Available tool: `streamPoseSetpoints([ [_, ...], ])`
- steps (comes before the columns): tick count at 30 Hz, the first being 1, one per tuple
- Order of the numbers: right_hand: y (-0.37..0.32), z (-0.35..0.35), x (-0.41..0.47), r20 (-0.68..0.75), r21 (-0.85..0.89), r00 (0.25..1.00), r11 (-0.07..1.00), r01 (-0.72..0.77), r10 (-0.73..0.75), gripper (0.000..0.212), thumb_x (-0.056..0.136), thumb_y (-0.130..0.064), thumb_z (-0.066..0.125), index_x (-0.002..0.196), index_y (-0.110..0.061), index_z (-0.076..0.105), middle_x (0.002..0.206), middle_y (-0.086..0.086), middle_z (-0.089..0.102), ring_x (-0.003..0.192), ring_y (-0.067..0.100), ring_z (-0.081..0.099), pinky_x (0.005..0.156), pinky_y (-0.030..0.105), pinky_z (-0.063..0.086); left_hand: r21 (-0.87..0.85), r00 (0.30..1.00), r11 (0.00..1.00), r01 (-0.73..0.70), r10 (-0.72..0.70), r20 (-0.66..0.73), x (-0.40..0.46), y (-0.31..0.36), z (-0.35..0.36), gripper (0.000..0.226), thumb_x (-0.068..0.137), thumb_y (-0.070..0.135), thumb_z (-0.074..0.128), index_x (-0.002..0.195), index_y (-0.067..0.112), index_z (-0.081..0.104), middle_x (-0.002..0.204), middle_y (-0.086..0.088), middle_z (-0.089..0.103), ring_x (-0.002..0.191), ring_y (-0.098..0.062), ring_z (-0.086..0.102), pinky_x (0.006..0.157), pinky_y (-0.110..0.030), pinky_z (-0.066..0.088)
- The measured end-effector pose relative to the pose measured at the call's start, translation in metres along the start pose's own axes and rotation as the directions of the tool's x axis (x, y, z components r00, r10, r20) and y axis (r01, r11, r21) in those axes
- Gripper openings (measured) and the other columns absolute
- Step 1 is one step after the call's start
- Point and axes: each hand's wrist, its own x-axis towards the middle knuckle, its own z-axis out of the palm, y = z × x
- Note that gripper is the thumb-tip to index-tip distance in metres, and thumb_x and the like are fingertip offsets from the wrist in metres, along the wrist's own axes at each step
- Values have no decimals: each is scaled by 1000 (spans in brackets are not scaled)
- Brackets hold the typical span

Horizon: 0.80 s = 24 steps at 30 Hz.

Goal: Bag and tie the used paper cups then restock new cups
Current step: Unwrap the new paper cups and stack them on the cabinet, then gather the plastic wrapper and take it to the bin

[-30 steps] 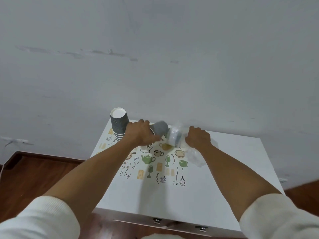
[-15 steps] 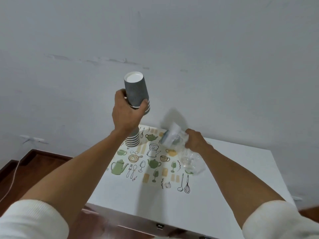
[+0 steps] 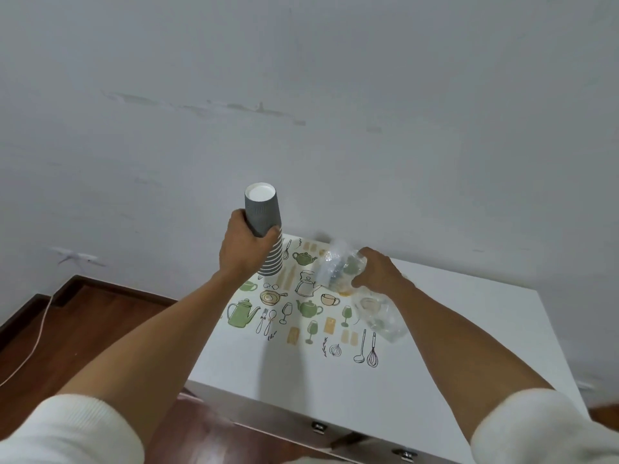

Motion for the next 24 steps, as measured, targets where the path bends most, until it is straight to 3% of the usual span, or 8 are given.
streamPoseSetpoints([
  [4, -3, -2, -8, 180, 263, 983, 960, -91, 44, 99, 64, -20, 90, 147, -31, 38, 134, -4, 47, 109, 21, 56, 77, 35, 52, -54, 993, 995, 84, -88, -75, -14, -1, 10, 88, 71, 59, 72, 137, 11, 39, 137, -6, 46, 123, -26, 53, 96, -44, 50],
  [7, -7, -6, -12, 280, 465, 956, 858, -219, 92, 54, 65, -49, 77, 113, -32, 59, 110, -6, 55, 86, 15, 52, 66, 28, 36, -162, 885, 893, 420, -442, -143, -51, -4, 33, 100, 64, 65, 66, 137, 4, 35, 138, -12, 36, 126, -35, 45, 103, -48, 42],
  [10, -10, -13, -14, 254, 680, 959, 682, -268, 124, 23, 79, -41, 54, 66, -22, 50, 77, 0, 55, 66, 17, 38, 63, 34, 26, -294, 700, 639, 711, -683, 210, -83, -3, 56, 69, 79, 49, 66, 122, 1, 42, 112, -14, 56, 84, -25, 57, 74, -35, 48],
  [13, -11, -16, -17, 194, 787, 968, 564, -251, 160, 24, 84, -19, 45, 60, -21, 45, 75, -6, 69, 61, 13, 62, 58, 32, 28, -285, 565, 509, 812, -564, 602, -88, 13, 70, 49, 84, 43, 69, 110, 2, 58, 70, -5, 54, 62, -21, 52, 66, -33, 47],
  [17, -18, -17, -22, 141, 826, 982, 532, -185, 124, 35, 91, -17, 50, 58, -23, 59, 85, -4, 72, 73, 11, 67, 63, 32, 33, -380, 616, 563, 734, -316, 722, -71, 39, 81, 59, 77, 54, 81, 117, 15, 62, 94, -7, 58, 87, -22, 57, 79, -37, 49],
  [19, -21, -16, -24, 90, 814, 991, 566, -132, 100, 22, 96, -20, 56, 77, -22, 66, 82, -3, 72, 70, 9, 65, 62, 31, 36, -401, 690, 642, 653, -287, 665, -63, 42, 85, 55, 77, 39, 87, 116, 11, 60, 92, -10, 61, 76, -18, 60, 70, -30, 50],
  [21, -21, -15, -26, -9, 813, 995, 580, -51, 100, 9, 100, -17, 58, 93, -20, 64, 81, -3, 72, 65, 5, 65, 56, 26, 39, -437, 772, 695, 571, -272, 575, -56, 38, 86, 31, 81, 15, 85, 103, 9, 63, 89, -12, 66, 60, -11, 62, 56, -20, 52],
  [24, -12, -17, -29, -186, 841, 961, 539, 46, 207, 7, 104, -16, 52, 102, -17, 58, 87, 2, 69, 60, 9, 68, 47, 23, 39, -472, 800, 725, 502, -182, 572, -42, 27, 81, 16, 86, -1, 76, 98, 3, 67, 94, -18, 72, 68, -14, 69, 56, -17, 54],
])
